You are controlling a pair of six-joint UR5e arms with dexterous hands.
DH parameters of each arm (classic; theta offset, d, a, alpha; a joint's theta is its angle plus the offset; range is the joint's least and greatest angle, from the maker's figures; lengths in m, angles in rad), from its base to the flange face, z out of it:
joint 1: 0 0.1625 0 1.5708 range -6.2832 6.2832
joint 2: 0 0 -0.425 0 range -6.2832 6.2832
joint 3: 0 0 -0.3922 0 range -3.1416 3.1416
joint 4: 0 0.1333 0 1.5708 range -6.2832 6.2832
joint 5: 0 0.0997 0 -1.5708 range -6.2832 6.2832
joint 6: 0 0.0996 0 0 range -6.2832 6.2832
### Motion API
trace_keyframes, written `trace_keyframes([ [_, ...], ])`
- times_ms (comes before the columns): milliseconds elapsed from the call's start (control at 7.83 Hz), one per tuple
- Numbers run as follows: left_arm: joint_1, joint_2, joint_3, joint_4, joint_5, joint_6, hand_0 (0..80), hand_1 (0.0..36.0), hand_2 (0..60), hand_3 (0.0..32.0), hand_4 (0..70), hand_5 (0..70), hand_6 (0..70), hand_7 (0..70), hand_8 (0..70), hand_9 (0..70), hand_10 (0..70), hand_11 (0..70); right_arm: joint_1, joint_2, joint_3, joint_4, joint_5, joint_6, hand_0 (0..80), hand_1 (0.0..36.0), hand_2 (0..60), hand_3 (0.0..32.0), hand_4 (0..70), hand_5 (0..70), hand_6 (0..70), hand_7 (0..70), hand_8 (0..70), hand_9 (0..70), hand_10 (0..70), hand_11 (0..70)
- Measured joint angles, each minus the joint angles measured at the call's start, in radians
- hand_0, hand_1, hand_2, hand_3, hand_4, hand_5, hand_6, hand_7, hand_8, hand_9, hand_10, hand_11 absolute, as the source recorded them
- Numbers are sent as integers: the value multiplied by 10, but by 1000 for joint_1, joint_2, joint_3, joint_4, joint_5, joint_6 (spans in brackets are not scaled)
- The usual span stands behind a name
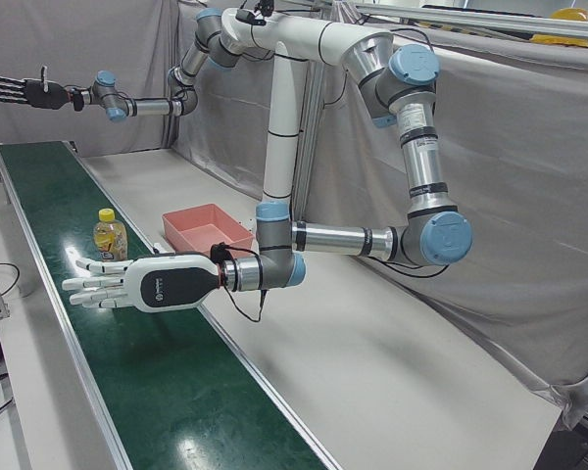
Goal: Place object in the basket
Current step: 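Move the left hand toward the yellow-capped juice bottle on the conveyor, then position the left hand around the juice bottle's upper body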
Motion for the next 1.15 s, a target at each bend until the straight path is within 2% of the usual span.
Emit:
trace_keyframes([
  [383, 74, -61, 10, 33, -53, 5, 594, 196, 0, 0, 56, 244, 0, 33, 0, 0, 50, 100, 0, 0, 0, 0, 0, -1, 0, 0, 0, 0, 0, 0, 0, 0, 0, 0, 0, 0],
  [1149, 123, -130, 67, 42, -61, 16, 561, 176, 0, 0, 41, 258, 0, 30, 0, 0, 44, 88, 1, 0, 0, 0, 0, -1, 0, 0, 0, 0, 0, 0, 0, 0, 0, 0, 0, 0],
])
